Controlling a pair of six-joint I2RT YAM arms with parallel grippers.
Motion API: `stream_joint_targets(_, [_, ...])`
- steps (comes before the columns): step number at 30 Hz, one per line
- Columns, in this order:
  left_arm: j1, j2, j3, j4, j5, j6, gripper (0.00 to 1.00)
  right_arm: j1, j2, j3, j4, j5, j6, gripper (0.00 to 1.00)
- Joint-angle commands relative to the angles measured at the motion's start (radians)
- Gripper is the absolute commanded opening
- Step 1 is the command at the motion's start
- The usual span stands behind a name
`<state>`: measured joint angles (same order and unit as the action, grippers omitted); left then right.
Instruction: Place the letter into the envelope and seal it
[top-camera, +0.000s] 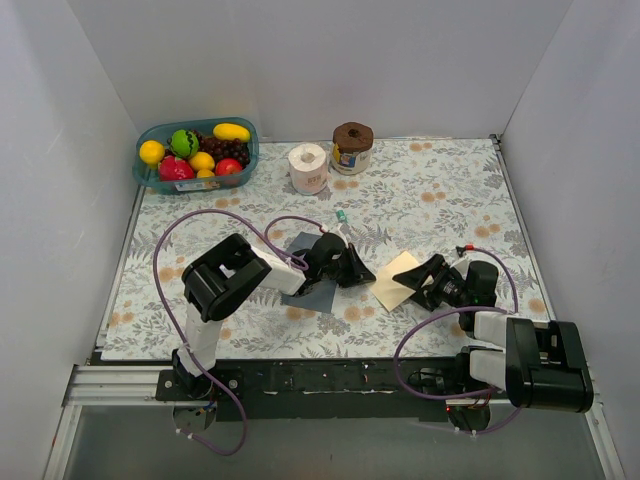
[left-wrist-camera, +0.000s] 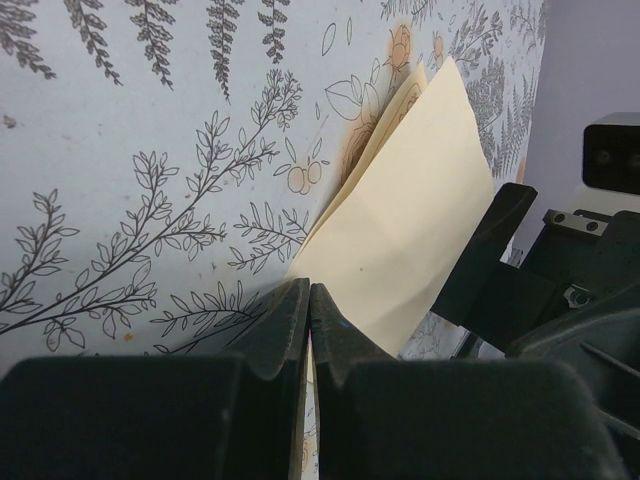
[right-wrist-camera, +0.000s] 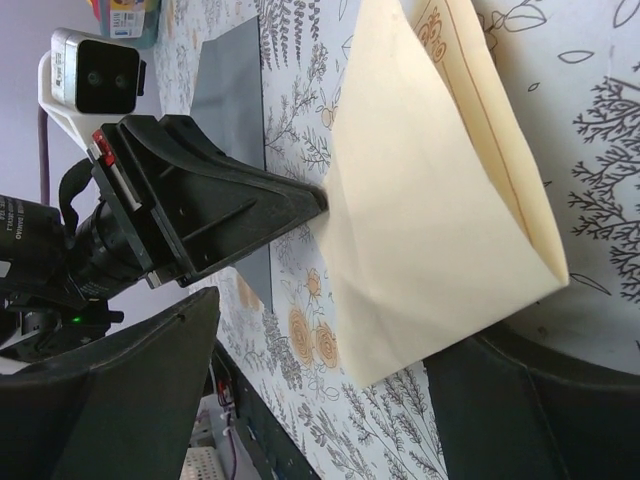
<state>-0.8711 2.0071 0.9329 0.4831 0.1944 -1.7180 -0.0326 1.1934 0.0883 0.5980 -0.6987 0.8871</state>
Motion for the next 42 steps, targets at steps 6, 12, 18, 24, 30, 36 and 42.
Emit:
stream_joint_targets(6, [-0.009, -0.017, -0.054, -0.092, -0.058, 0.014, 0.00, 0.003, 0.014, -0.025, -0.167, 0.102, -0.086, 0.64])
stream_joint_targets(12, [-0.009, -0.034, -0.049, -0.083, -0.069, 0.018, 0.02, 0.003, -0.083, -0.024, -0.225, 0.146, -0.097, 0.50])
stream_joint_targets(18, [-0.009, -0.031, -0.043, -0.086, -0.067, 0.021, 0.02, 0.003, -0.207, -0.025, -0.311, 0.202, -0.112, 0.46])
stream_joint_targets(24, [-0.009, -0.031, -0.043, -0.084, -0.062, 0.018, 0.02, 0.003, -0.261, -0.025, -0.342, 0.229, -0.125, 0.29])
stream_joint_targets(30, [-0.009, -0.030, -0.042, -0.083, -0.052, 0.023, 0.02, 0.003, -0.219, -0.025, -0.311, 0.216, -0.125, 0.31])
stream_joint_targets(36, [-0.009, -0.031, -0.048, -0.077, -0.036, 0.018, 0.02, 0.003, -0.172, -0.033, -0.253, 0.203, -0.116, 0.39])
stream_joint_targets(42, [-0.011, -0.044, -0.075, -0.072, -0.032, 0.009, 0.02, 0.003, -0.160, -0.036, -0.218, 0.222, -0.109, 0.41])
